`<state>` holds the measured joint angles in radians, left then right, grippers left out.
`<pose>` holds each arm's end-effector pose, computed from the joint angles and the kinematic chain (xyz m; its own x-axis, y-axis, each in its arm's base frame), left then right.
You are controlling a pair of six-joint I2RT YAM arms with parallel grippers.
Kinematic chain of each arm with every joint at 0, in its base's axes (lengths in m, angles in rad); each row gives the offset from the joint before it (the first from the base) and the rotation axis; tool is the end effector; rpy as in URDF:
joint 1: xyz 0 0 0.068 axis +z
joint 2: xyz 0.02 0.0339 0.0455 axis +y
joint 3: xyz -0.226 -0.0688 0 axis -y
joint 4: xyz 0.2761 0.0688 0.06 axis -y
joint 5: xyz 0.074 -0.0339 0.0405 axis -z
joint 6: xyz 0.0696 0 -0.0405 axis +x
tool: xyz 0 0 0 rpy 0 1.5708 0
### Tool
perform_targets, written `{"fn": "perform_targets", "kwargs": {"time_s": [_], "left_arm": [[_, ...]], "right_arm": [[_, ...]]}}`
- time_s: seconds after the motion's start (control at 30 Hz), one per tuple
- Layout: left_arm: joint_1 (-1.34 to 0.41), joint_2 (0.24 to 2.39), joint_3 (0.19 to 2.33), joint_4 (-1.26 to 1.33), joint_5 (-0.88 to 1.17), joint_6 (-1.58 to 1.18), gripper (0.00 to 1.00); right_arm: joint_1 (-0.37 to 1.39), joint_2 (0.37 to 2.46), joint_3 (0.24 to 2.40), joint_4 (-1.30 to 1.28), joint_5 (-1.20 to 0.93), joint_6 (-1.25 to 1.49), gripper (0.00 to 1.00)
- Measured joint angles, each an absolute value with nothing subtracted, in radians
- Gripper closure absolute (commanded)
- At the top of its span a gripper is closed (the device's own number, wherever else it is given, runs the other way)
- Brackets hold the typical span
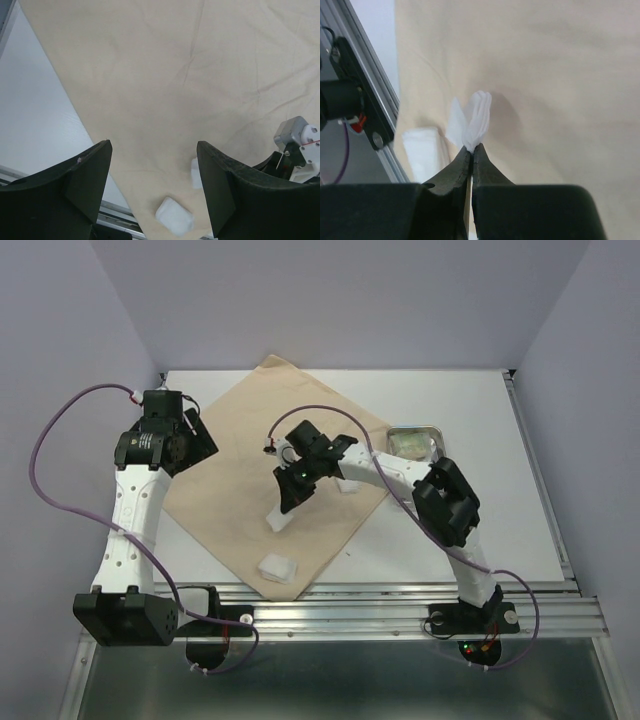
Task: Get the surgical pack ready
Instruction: Pick up the medical item from the surgical kit, then place the medical item in the surgical kit.
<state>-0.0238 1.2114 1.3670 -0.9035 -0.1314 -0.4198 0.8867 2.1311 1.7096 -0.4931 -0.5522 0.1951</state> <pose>0.3089 0.0018 0.3299 -0.5914 -0.3901 -0.7058 -0.3433 0.9137 -0.2174 0.2864 0.4089 0.1412 -0.6583 -0.5462 -0.5180 -0.7486 0.4036 0.5260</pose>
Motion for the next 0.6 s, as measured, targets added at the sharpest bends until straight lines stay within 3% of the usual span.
{"fn": "perform_targets", "kwargs": {"time_s": [0.2,0.6], "left_arm": [[-0.024,1.211,1.359,-0.885,-0.123,-0.42,0.2],[-0.024,1.211,1.335,-0.874,-0.106,-0.418,0.2]], "right_arm": [[0.821,2.148,1.866,-0.805,-0.58,-0.039,0.99],[0.838,2.349,2.108,-1.034,-0.39,-0.189,0.99]]}}
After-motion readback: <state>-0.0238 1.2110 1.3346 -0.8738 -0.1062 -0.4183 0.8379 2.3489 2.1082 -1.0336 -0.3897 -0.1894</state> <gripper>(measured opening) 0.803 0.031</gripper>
